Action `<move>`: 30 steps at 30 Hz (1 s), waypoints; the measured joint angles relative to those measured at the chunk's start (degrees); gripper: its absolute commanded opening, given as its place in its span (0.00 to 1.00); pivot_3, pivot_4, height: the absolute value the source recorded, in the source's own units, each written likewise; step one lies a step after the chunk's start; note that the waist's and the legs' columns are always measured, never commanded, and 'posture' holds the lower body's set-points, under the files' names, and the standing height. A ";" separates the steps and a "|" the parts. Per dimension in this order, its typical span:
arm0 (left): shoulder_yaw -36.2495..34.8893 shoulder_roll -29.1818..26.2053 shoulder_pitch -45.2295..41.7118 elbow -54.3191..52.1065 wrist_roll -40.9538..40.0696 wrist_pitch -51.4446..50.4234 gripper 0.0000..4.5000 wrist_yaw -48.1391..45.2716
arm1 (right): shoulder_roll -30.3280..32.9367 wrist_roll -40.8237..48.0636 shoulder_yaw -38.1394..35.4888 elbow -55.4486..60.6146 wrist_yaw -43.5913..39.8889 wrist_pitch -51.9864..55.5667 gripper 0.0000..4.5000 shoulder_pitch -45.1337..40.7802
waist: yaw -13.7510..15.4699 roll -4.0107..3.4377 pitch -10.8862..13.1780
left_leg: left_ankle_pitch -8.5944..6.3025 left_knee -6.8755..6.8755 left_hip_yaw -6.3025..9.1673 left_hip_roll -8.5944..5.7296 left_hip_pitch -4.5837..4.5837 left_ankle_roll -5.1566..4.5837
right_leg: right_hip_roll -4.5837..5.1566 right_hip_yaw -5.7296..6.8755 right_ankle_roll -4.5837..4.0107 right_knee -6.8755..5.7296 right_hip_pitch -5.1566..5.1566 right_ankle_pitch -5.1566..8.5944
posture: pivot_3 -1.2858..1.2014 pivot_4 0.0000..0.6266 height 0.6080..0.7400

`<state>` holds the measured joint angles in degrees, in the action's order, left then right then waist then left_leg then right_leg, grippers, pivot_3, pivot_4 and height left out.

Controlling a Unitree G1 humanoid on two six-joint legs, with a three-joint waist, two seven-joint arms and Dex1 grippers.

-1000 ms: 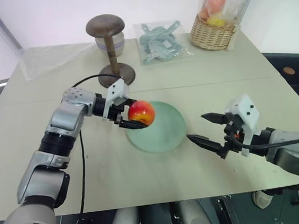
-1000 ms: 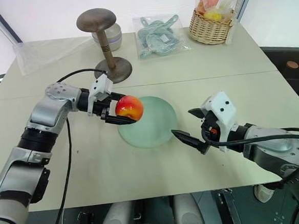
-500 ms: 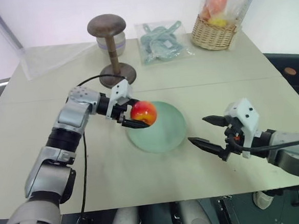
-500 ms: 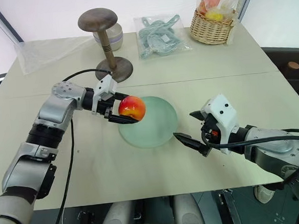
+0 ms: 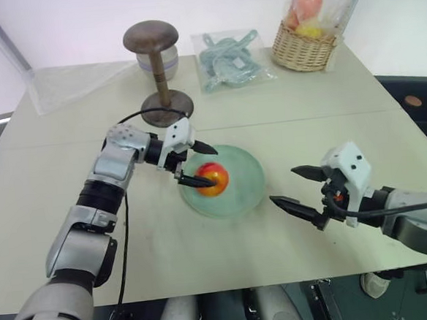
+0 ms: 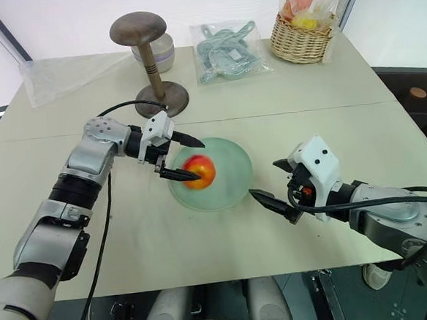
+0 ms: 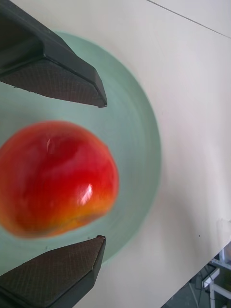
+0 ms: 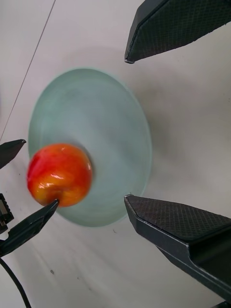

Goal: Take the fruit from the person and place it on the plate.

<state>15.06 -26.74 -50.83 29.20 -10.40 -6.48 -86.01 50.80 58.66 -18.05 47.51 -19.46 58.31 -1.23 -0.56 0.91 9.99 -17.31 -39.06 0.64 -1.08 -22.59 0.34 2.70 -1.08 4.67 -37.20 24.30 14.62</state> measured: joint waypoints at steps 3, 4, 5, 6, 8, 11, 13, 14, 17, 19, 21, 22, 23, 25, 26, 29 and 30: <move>-0.08 0.00 0.01 -0.01 -0.03 0.22 0.99 -0.10 | 0.00 0.00 0.00 0.00 0.04 -0.07 1.00 0.00 | 0.00 0.00 0.00 | 0.00 0.00 0.00 0.00 0.00 0.00 | 0.00 0.00 0.00 0.00 0.00 0.00 | 0.52 0.24 1.00; -0.17 0.00 0.02 -0.03 -0.13 0.18 0.99 -0.08 | 0.00 0.00 0.00 0.00 0.06 -0.08 1.00 0.00 | -0.01 0.00 0.00 | 0.00 0.00 0.00 0.00 0.00 0.00 | 0.00 0.00 0.00 0.00 0.00 0.00 | 0.52 0.24 1.00; -0.33 0.00 0.02 -0.17 -0.29 -0.30 0.99 -0.05 | 0.00 0.00 0.00 0.00 0.08 -0.09 1.00 0.00 | 0.00 0.00 0.00 | 0.00 0.00 0.00 0.00 0.00 0.00 | 0.00 0.00 0.00 0.00 0.00 0.00 | 0.52 0.24 1.00; -0.56 0.00 0.03 -0.30 -0.40 -0.81 0.99 -0.02 | 0.00 0.00 0.00 0.00 0.09 -0.11 1.00 0.00 | -0.01 0.00 0.00 | 0.00 0.00 0.00 0.00 0.00 0.00 | -0.01 0.00 0.00 0.00 0.00 0.00 | 0.52 0.24 1.00; -1.26 0.01 0.02 -1.14 -1.43 -2.23 0.99 0.37 | 0.00 0.01 0.00 0.00 0.11 -0.13 1.00 0.08 | -0.01 0.00 0.00 | 0.00 -0.01 0.00 0.00 0.00 0.00 | -0.01 0.00 0.00 -0.01 0.00 0.00 | 0.52 0.24 1.00; -3.07 -0.10 -0.87 -3.04 -2.94 -5.02 0.99 1.51 | -0.01 0.03 0.00 0.01 0.13 -0.16 1.00 0.13 | -0.01 0.01 0.01 | 0.00 -0.01 0.01 0.00 0.00 0.00 | -0.01 0.00 0.00 -0.01 0.00 0.00 | 0.52 0.24 1.00; -4.02 -0.63 -1.86 -4.95 -4.08 -6.63 0.99 1.65 | -0.01 0.03 0.00 0.01 0.14 -0.19 1.00 0.11 | -0.02 0.01 0.01 | 0.00 -0.02 0.01 0.00 0.00 0.00 | -0.03 0.00 0.00 -0.01 0.00 0.00 | 0.52 0.24 1.00; -4.55 -1.00 -2.04 -5.85 -4.43 -7.02 0.99 1.65 | -0.01 0.02 0.00 0.01 0.14 -0.22 1.00 0.11 | -0.03 0.01 0.01 | 0.00 -0.02 0.00 0.00 0.00 0.00 | -0.02 0.00 0.00 -0.01 0.00 0.00 | 0.52 0.24 1.00; -5.20 -3.32 -2.12 -8.62 -5.10 -7.91 0.99 1.35 | -0.01 0.00 0.00 0.00 0.13 -0.32 1.00 0.12 | -0.17 0.01 0.01 | 0.00 -0.01 0.01 0.01 0.02 0.00 | -0.02 -0.01 0.00 -0.02 0.00 0.00 | 0.52 0.24 1.00; -5.27 -5.48 -1.95 -10.43 -5.21 -8.18 0.99 0.72 | -0.01 -0.01 0.00 0.00 0.09 -0.52 1.00 0.11 | -0.14 0.01 0.01 | 0.00 -0.01 0.01 0.02 0.03 0.00 | -0.03 0.00 0.00 -0.03 0.00 0.00 | 0.52 0.24 1.00; -5.44 -7.84 -1.68 -11.51 -5.24 -7.79 0.99 -0.34 | -0.01 -0.04 0.01 -0.01 0.07 -0.73 1.00 0.09 | -0.11 0.01 0.01 | 0.00 -0.01 0.01 0.02 0.03 0.00 | -0.02 0.00 0.00 -0.03 -0.01 0.00 | 0.52 0.24 1.00; -5.55 -8.87 -1.61 -11.71 -5.29 -7.77 0.99 -0.69 | -0.01 -0.03 0.01 -0.01 0.05 -0.83 1.00 0.07 | -0.08 0.01 0.01 | 0.00 -0.01 0.01 0.01 0.03 0.00 | -0.02 0.00 0.00 -0.03 -0.01 0.00 | 0.52 0.24 1.00; -5.95 -9.82 -1.43 -11.98 -5.38 -7.79 0.99 -0.81 | -0.01 -0.04 0.01 -0.02 0.04 -0.87 1.00 0.08 | -0.07 0.01 0.01 | 0.00 -0.02 0.01 0.01 0.03 0.00 | -0.02 0.00 0.00 -0.03 -0.01 0.00 | 0.52 0.24 1.00; -7.46 -12.29 -1.18 -12.48 -5.76 -8.14 0.99 -0.80 | -0.01 -0.02 0.00 -0.02 -0.02 -1.09 1.00 0.12 | -0.08 0.01 0.01 | 0.00 -0.02 0.01 0.01 0.03 0.00 | -0.02 0.00 0.00 -0.03 -0.01 0.00 | 0.52 0.24 1.00; -7.80 -13.09 -1.16 -12.70 -5.94 -8.24 0.99 -0.78 | -0.01 -0.02 0.01 -0.02 -0.05 -1.16 1.00 0.12 | -0.08 0.01 0.01 | 0.00 -0.02 0.01 0.01 0.02 0.00 | -0.02 0.00 0.00 -0.02 -0.01 0.00 | 0.52 0.24 1.00; -9.55 -16.65 -0.10 -14.32 -6.45 -8.90 0.99 -0.68 | 0.06 0.02 -0.29 -0.02 -0.14 -1.23 1.00 0.50 | -0.09 0.01 0.01 | 0.00 -0.01 0.01 0.02 0.02 0.00 | -0.01 0.00 0.00 -0.02 -0.01 0.00 | 0.52 0.24 1.00; -9.90 -17.68 0.72 -15.17 -6.63 -9.36 0.99 -0.60 | 0.27 0.12 -0.52 0.01 -0.30 -1.23 1.00 0.57 | -0.09 0.01 0.01 | 0.00 -0.01 0.00 0.01 0.03 0.00 | 0.00 0.00 0.00 -0.02 -0.01 0.00 | 0.52 0.24 1.00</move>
<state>5.16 -44.41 -50.11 14.03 -17.02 -15.83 -86.62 51.06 58.78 -18.57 47.52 -19.76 57.07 -0.66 -0.65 0.92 10.00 -17.31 -39.07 0.65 -1.07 -22.57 0.34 2.70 -1.08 4.67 -37.21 24.29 14.62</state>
